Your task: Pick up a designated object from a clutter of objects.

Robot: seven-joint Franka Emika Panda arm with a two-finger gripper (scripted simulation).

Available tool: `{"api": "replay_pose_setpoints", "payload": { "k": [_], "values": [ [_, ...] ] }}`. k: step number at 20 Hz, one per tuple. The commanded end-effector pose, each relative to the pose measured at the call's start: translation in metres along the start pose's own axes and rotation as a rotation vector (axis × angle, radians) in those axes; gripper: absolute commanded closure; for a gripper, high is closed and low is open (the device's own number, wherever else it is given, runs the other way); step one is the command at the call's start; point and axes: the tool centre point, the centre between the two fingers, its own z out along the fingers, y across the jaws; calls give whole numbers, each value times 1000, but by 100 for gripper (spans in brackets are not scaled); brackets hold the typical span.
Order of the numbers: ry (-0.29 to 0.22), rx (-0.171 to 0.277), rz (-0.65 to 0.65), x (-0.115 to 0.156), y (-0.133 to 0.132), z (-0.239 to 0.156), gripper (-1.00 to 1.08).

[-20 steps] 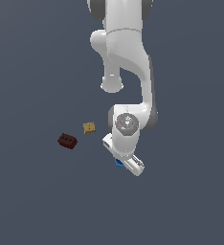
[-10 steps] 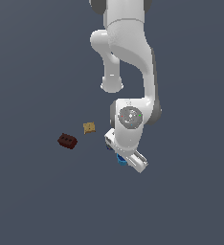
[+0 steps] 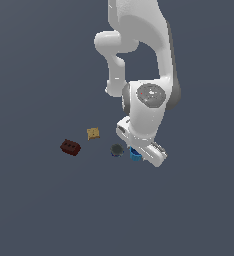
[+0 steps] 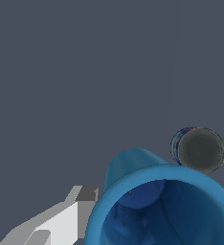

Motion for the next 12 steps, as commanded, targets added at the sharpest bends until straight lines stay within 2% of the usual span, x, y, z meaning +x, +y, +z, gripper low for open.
{"api": "replay_pose_setpoints", "payload": {
  "k": [1,12],
  "values": [
    [1,2,0,-13,-1,-26,108],
    [3,0,0,-73,-8,-145,108]
  ]
}}
